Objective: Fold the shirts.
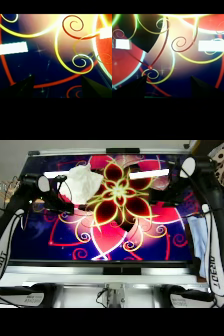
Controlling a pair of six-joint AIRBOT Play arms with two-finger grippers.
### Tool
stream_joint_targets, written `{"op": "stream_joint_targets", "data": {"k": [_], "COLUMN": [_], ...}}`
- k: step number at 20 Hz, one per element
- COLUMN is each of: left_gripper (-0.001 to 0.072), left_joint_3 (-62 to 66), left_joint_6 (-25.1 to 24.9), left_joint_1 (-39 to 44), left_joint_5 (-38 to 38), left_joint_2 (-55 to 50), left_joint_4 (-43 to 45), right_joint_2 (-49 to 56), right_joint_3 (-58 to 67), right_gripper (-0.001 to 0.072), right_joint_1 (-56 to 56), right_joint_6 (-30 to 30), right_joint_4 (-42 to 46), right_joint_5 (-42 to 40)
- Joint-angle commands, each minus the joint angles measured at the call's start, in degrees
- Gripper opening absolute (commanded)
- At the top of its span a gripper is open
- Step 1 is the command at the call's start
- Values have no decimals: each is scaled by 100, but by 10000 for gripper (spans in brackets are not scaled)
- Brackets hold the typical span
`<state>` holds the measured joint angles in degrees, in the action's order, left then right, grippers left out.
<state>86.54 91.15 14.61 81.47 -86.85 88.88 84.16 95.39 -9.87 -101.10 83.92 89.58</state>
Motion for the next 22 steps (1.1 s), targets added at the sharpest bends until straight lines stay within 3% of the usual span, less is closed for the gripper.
{"op": "stream_joint_targets", "data": {"k": [1,18,22], "left_gripper": [717,717,718], "left_joint_3": [-2,-2,-2], "left_joint_6": [-2,131,122], "left_joint_1": [-7,7,4], "left_joint_5": [0,-2,-385], "left_joint_2": [-4,-4,-7], "left_joint_4": [2,-55,-90], "right_joint_2": [2,2,2], "right_joint_3": [7,7,7], "right_gripper": [657,657,657], "right_joint_1": [-7,-7,-7], "right_joint_6": [-2,-22,-22], "right_joint_4": [0,-4,-4], "right_joint_5": [0,-2,-26]}}
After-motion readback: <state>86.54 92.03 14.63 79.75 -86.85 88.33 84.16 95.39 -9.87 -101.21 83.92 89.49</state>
